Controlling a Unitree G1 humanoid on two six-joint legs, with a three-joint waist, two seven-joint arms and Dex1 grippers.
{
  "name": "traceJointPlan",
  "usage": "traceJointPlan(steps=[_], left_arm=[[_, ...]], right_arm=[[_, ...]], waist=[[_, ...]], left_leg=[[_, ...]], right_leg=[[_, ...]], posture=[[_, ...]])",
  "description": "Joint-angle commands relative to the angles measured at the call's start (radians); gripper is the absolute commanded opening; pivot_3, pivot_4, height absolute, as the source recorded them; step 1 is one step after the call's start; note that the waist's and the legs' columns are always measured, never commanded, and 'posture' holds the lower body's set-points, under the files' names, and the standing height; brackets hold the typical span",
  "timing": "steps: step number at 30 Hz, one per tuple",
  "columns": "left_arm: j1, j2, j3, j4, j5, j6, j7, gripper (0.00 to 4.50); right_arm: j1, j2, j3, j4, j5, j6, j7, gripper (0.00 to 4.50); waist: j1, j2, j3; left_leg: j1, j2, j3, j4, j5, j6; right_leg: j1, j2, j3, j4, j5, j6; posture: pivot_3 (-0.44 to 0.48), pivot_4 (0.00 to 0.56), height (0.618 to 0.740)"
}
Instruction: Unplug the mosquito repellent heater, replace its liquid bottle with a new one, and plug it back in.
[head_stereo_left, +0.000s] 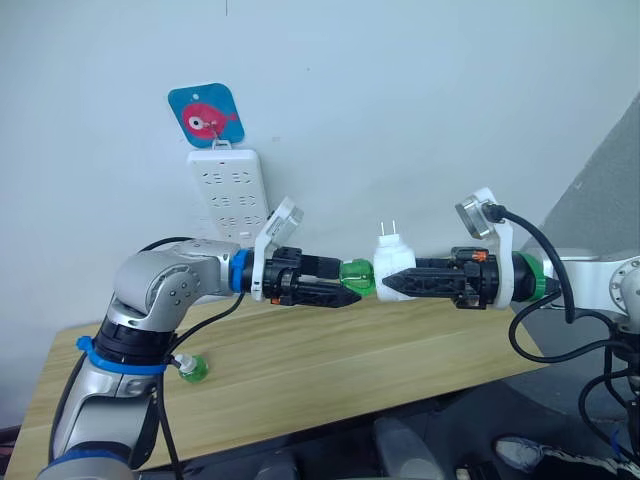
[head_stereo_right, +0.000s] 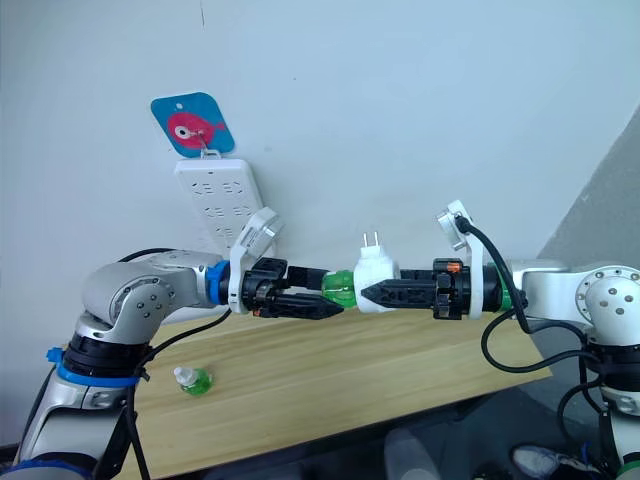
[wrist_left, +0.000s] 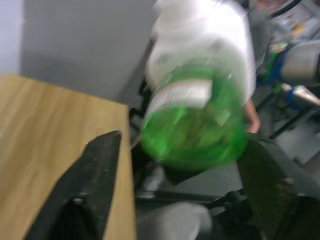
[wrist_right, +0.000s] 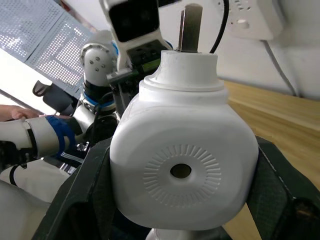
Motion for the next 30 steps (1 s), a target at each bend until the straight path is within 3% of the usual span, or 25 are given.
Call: traceJointPlan(steps=[1,4,11,21,29,30], left_arm=[[0.057,0.015,0.022,-0.022,0.119,-0.266,-0.057,4.47],[0.178,0.001,0.055,-0.006,0.326,-0.792,-0.140,4.50],[0.213,-0.135,0.085,0.134,0.435,-1.399,-0.172,4.50],[0.118,-0.238,0.030,0.294,0.544,-1.685,-0.082,4.50],[0.083,-0.252,-0.013,0.338,0.571,-1.754,-0.027,4.50],[0.084,-0.252,-0.019,0.336,0.568,-1.755,-0.024,4.32]], right_arm=[[-0.013,-0.006,-0.041,-0.010,0.080,-0.009,-0.007,3.00],[0.010,-0.027,-0.044,0.038,0.154,-0.010,-0.055,3.00],[0.005,-0.027,-0.018,0.078,0.251,-0.033,-0.158,3.00],[0.005,-0.011,-0.014,0.063,0.266,-0.040,-0.198,3.00],[0.007,-0.003,-0.019,0.058,0.266,-0.040,-0.204,3.00],[0.008,-0.003,-0.020,0.058,0.266,-0.040,-0.205,3.00]], waist=[[0.003,0.000,0.000],[0.005,0.000,0.000],[0.036,0.000,0.000],[0.034,0.000,0.000],[0.020,0.000,0.000],[0.020,0.000,0.000]], left_leg=[[0.000,0.000,0.000,0.000,0.000,0.000],[0.001,0.000,0.003,-0.001,0.000,0.000],[-0.001,0.000,0.005,0.002,0.000,0.000],[-0.001,0.000,0.005,0.002,0.000,0.000],[-0.001,0.000,0.004,0.002,0.000,0.001],[-0.001,0.000,0.004,0.002,0.000,0.001]], right_leg=[[0.000,0.000,0.000,0.000,0.000,0.000],[0.000,0.000,0.002,-0.001,0.002,-0.004],[0.000,-0.001,0.004,-0.002,0.003,-0.002],[0.000,-0.001,0.004,-0.001,0.004,-0.001],[0.000,-0.001,0.004,-0.001,0.004,-0.001],[0.000,-0.001,0.003,-0.001,0.004,-0.001]], posture=[[-0.230,0.082,0.720],[-0.227,0.082,0.720],[-0.222,0.080,0.720],[-0.229,0.073,0.720],[-0.229,0.073,0.720],[-0.229,0.073,0.720]])
